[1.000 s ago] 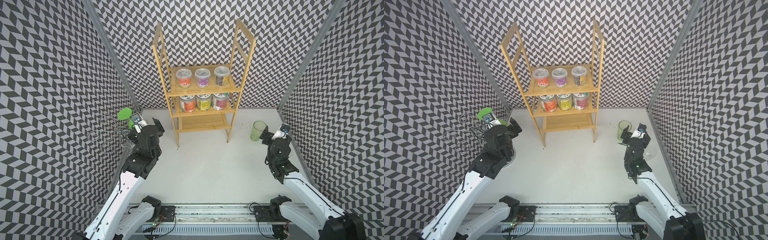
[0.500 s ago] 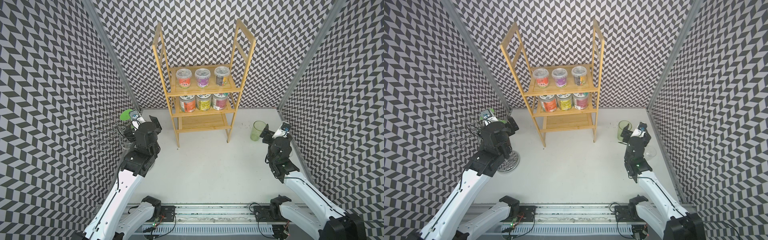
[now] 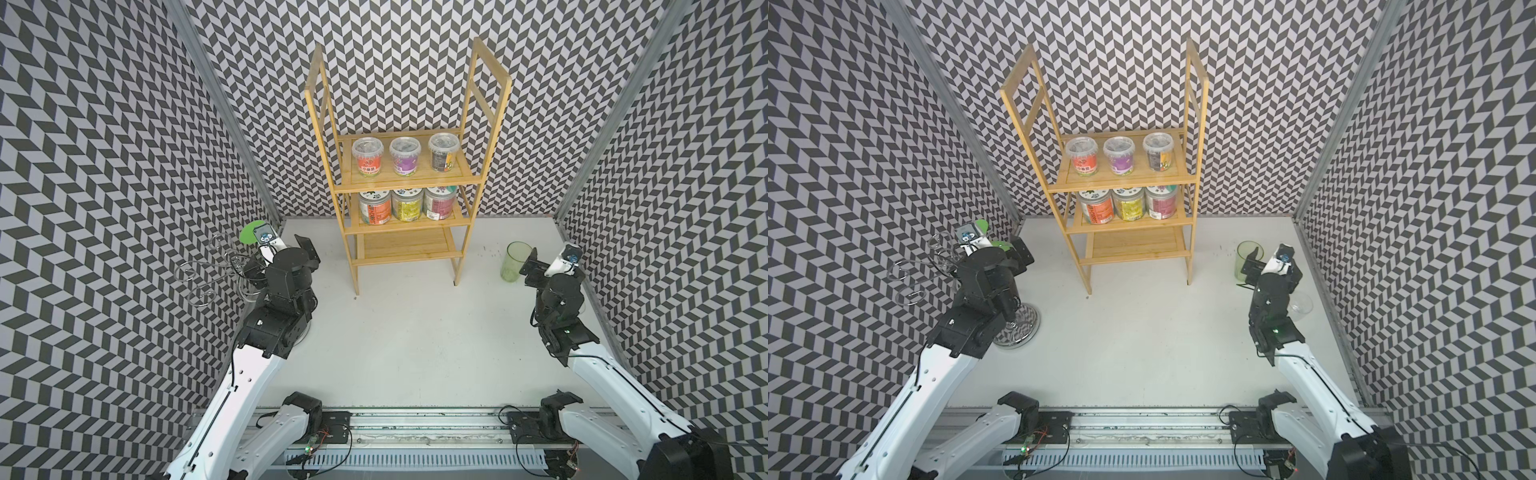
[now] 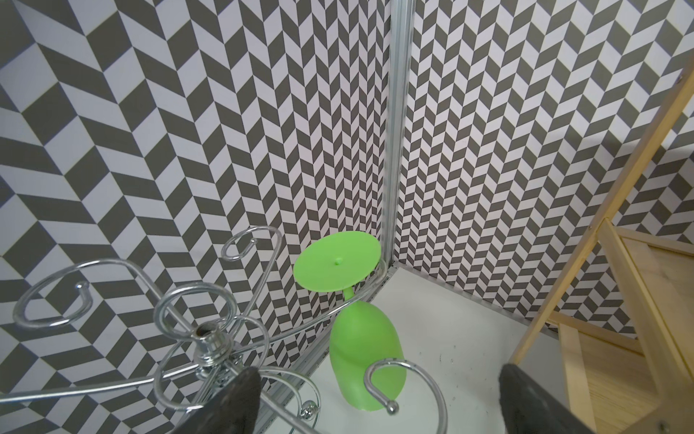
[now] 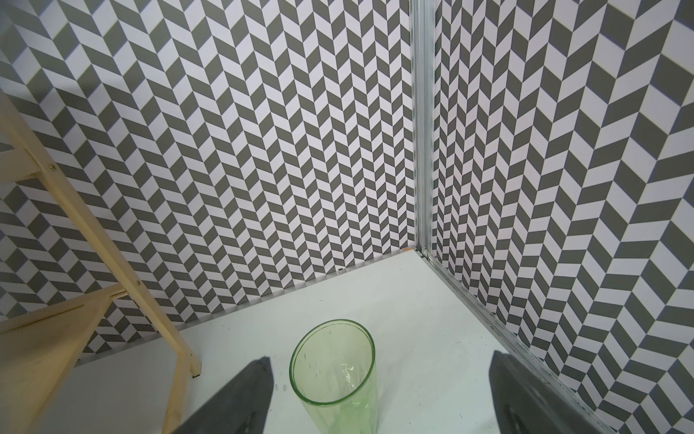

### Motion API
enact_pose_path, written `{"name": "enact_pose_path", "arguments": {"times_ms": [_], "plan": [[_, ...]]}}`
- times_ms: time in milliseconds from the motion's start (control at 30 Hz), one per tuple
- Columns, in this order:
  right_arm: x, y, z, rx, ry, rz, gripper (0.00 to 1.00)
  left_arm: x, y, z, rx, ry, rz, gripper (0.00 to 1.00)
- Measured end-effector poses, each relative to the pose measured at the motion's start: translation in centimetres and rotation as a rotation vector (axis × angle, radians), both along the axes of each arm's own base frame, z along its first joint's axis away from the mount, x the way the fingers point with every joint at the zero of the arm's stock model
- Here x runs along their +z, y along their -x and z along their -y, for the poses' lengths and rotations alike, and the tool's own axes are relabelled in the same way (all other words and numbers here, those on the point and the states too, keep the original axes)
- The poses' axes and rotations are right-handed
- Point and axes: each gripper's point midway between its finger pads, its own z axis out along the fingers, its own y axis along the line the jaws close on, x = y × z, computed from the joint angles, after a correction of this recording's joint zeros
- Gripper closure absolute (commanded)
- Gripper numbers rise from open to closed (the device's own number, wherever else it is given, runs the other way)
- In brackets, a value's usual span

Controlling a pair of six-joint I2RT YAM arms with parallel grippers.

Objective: Place the seed container on the shelf
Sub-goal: Reset both arms

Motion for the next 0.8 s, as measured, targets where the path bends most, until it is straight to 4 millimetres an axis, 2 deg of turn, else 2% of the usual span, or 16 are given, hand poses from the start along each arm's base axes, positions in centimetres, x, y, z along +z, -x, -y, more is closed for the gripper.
{"name": "enact_pose_path", "arguments": {"times_ms": [367, 500, 800], "plan": [[0.1, 0.0, 0.0, 0.000, 0.000, 0.001, 0.06, -1.8, 2.1, 0.5, -0.048, 0.069, -0.026, 0.01], [0.2, 0.1, 0.0, 0.000, -0.001, 0.005, 0.06, -2.0, 3.0, 0.4, -0.058, 0.090, -0.015, 0.00], [0.2, 0.2, 0.0, 0.002, -0.001, 0.002, 0.06, -2.0, 3.9, 0.9, -0.104, 0.133, 0.007, 0.00]]}}
